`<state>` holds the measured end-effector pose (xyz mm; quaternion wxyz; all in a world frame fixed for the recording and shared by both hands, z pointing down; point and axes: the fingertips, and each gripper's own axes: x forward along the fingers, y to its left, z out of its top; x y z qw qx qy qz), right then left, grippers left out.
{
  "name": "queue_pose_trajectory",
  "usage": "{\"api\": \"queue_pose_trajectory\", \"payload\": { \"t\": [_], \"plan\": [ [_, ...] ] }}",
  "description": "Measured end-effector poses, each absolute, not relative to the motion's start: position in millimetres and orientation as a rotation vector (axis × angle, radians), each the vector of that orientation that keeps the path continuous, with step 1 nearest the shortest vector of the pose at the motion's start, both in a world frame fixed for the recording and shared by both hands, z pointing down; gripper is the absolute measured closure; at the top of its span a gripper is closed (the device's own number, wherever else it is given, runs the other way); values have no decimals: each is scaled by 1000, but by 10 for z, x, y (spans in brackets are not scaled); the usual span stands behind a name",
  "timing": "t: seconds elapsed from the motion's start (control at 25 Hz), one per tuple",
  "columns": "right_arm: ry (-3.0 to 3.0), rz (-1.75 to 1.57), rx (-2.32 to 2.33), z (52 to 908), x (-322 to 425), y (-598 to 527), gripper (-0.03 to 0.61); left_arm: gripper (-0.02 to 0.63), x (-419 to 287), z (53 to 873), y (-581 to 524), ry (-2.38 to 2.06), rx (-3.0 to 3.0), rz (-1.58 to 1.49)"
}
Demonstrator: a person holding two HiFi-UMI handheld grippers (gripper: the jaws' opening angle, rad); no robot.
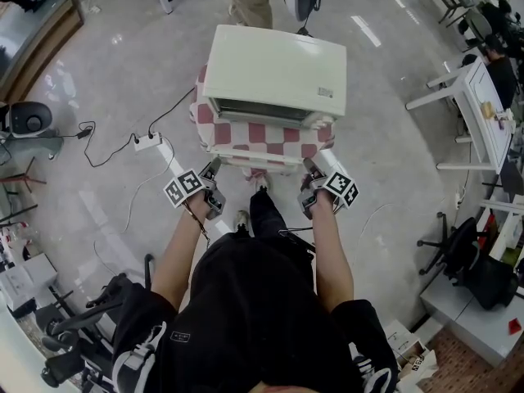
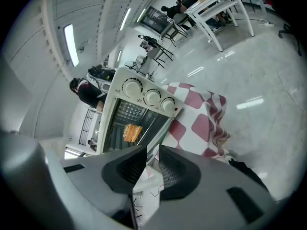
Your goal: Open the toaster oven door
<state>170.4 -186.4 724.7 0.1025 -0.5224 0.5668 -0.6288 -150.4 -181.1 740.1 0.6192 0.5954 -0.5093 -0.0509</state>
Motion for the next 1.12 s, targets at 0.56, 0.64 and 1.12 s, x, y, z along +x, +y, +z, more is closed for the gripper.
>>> {"api": "queue_pose_trajectory", "payload": {
  "t": [0.56, 0.64, 1.12],
  "plan": [
    [1664, -1888, -1530, 7369, 1692, -1751, 491, 439, -1786, 7301, -2148, -1169, 1343, -235],
    [1663, -1890, -1524, 7371, 1688, -1740, 492, 447, -1748, 7333, -2150, -1155, 1346, -204],
    [1652, -1981, -1546, 7666, 1668, -1560, 502, 555, -1721, 7631, -1959, -1170, 1313, -83]
  ]
}}
